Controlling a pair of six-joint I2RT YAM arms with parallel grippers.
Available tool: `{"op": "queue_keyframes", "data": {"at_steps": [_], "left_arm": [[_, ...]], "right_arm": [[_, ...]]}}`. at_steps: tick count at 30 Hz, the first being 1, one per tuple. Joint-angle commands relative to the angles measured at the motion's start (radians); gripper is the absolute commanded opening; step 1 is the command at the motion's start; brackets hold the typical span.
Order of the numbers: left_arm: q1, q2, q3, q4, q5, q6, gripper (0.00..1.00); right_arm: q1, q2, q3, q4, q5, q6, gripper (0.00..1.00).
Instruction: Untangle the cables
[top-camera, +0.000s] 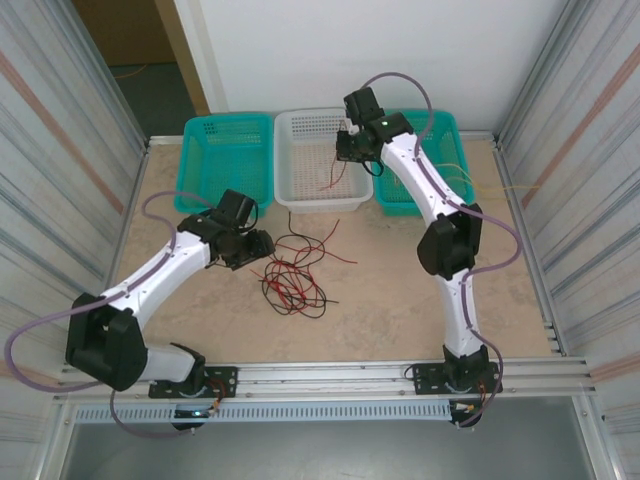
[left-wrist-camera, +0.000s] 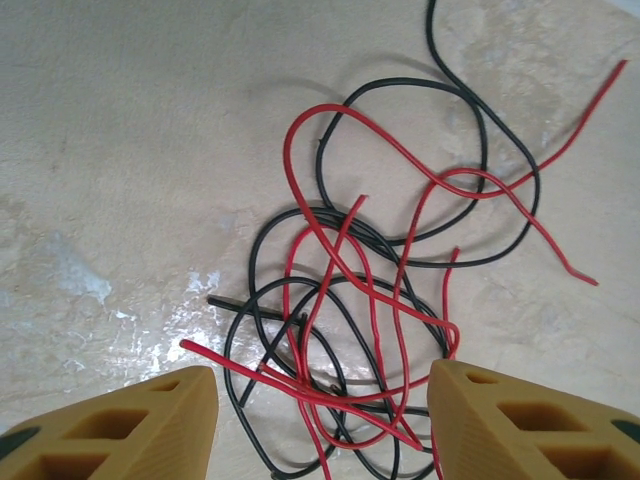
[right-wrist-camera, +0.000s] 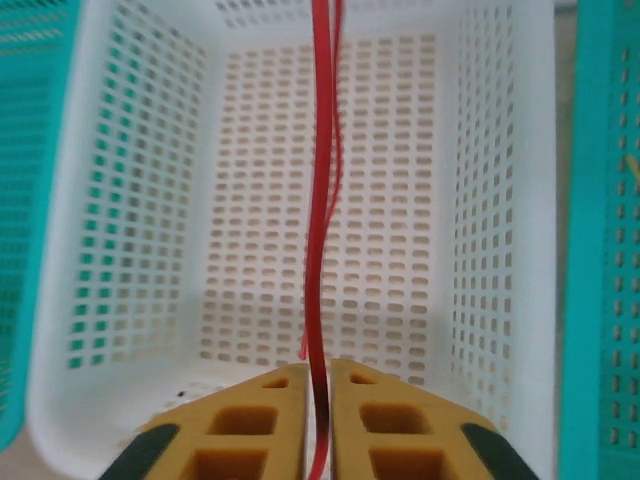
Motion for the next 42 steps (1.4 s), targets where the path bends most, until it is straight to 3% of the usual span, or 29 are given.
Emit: {"op": "queue_keyframes", "data": {"at_steps": [1,2,6,10,15,21,25,30,36,39,42], "left_arm": [[0.01,0.021,0.039,-0.045,-0.041,-0.002,0.59],[0.009,0.029,0.041,-0.039,-0.036,-0.007,0.6],[-0.021,0.056,0.032,-0.007,-0.049,-0.013,0.61],[-0.045,0.079,0.027,-0.005,-0.037,0.0,0.62],[-0.045,0.128,0.064,-0.014,-0.07,0.044,0.63],[-0.036,0.202,0.115,-0.014,-0.135,0.061,0.61],[-0.033,0.28,0.132,-0.013,-0.128,0.052,0.52],[-0.033,0.331,0.133,0.036,-0.064,0.04,0.46],[-0.077,0.35,0.158,0.032,-0.011,0.045,0.1],[-0.137,0.33,0.159,0.028,0.022,0.035,0.0],[-0.209,0.315,0.169,0.024,0.043,0.023,0.0]], "right_arm": [[-0.008,0.041,0.042,-0.034,-0.034,-0.014,0.29],[-0.012,0.048,0.043,-0.051,-0.021,-0.011,0.35],[-0.015,0.009,-0.026,-0.098,0.045,-0.004,0.4],[0.016,-0.188,-0.251,-0.022,0.093,0.008,0.4],[0.106,-0.456,-0.569,0.069,0.098,0.07,0.44],[0.255,-0.611,-0.803,0.096,0.07,0.139,0.45],[0.314,-0.64,-0.858,0.109,0.042,0.171,0.45],[0.3,-0.665,-0.874,0.135,0.039,0.202,0.46],[0.239,-0.688,-0.887,0.139,0.006,0.239,0.46],[0.202,-0.719,-0.931,0.157,-0.016,0.247,0.46],[0.17,-0.743,-0.978,0.18,-0.044,0.252,0.46]]}}
